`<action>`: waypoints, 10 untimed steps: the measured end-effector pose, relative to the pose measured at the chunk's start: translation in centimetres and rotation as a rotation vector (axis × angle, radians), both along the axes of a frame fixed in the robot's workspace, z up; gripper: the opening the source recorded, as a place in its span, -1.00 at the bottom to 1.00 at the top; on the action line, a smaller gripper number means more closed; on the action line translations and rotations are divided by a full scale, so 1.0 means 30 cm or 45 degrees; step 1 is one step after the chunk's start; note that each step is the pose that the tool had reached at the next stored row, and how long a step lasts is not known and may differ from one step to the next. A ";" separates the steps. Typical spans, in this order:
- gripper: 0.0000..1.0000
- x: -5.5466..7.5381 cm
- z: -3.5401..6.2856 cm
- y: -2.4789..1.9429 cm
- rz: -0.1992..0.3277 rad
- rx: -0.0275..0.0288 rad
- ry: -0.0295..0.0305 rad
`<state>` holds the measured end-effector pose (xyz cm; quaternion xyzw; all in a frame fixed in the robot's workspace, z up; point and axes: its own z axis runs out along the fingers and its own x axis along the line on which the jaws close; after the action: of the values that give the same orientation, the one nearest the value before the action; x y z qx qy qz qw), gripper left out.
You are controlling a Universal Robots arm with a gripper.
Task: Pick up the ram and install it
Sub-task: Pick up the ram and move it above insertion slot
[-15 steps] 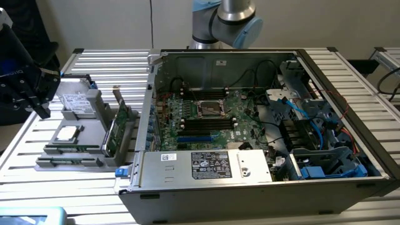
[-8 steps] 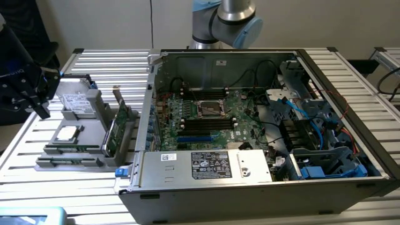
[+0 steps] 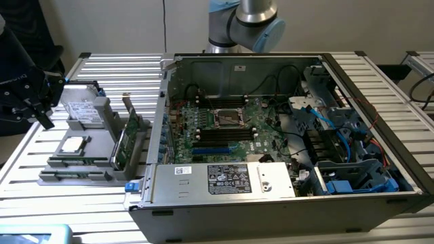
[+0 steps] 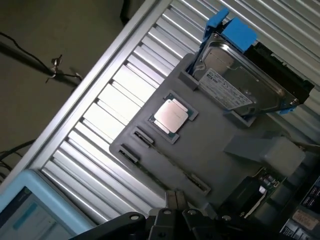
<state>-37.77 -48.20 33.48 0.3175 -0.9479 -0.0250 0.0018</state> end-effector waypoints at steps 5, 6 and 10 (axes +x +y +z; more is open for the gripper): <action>-0.79 0.000 -0.001 0.000 0.114 0.0001 -0.0001; -0.79 0.000 -0.001 0.000 0.138 0.0001 0.0000; -0.79 0.000 -0.001 0.000 0.231 0.0000 0.0000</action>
<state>-37.77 -48.20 33.45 0.4021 -0.9153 -0.0248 0.0040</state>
